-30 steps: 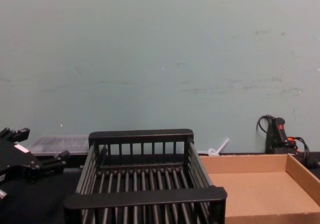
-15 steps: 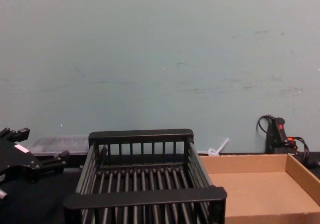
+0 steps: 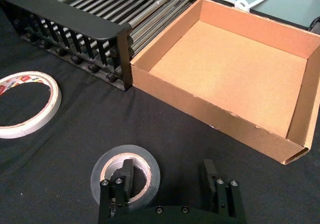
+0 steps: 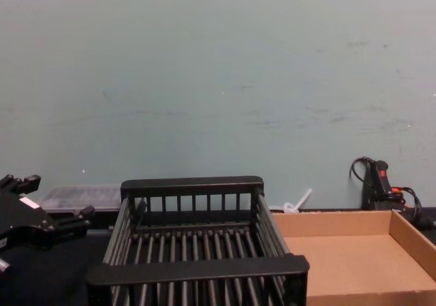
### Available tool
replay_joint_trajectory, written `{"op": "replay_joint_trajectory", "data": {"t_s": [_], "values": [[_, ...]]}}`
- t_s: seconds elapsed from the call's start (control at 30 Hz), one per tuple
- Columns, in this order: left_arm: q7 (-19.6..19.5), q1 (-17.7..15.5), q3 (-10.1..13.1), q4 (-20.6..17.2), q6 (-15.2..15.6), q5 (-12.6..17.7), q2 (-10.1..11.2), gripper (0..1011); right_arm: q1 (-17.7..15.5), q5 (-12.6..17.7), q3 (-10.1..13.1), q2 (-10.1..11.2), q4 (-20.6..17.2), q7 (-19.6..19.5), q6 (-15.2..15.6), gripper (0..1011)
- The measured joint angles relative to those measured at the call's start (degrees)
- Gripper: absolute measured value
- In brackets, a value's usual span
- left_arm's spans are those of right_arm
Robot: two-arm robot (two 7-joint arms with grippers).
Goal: Pick up the white tape and place it into the black box , Pick up the silver tape and place it into the brown box.
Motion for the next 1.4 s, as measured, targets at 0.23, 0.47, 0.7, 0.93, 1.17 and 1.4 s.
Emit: {"op": "replay_joint_trajectory", "data": {"t_s": [0.23, 0.47, 0.7, 0.93, 1.17, 1.4], "values": [[0.0, 0.0, 0.0, 0.0, 0.0, 0.0, 0.0, 1001, 0.0, 0.1, 0.0, 0.0, 0.0, 0.0, 0.0, 718], [0.0, 0.0, 0.0, 0.0, 0.0, 0.0, 0.0, 1001, 0.0, 0.1, 0.0, 0.1, -0.1, 0.0, -0.1, 473], [0.0, 0.0, 0.0, 0.0, 0.0, 0.0, 0.0, 1001, 0.0, 0.2, 0.0, 0.1, -0.1, -0.1, -0.1, 268], [0.0, 0.0, 0.0, 0.0, 0.0, 0.0, 0.0, 1001, 0.0, 0.2, 0.0, 0.1, -0.1, -0.1, -0.1, 134], [0.0, 0.0, 0.0, 0.0, 0.0, 0.0, 0.0, 1001, -0.1, 0.2, 0.2, 0.0, -0.1, 0.0, -0.2, 134], [0.0, 0.0, 0.0, 0.0, 0.0, 0.0, 0.0, 1001, -0.7, 0.2, 1.5, -0.2, -1.0, 1.4, -1.5, 133]]}}
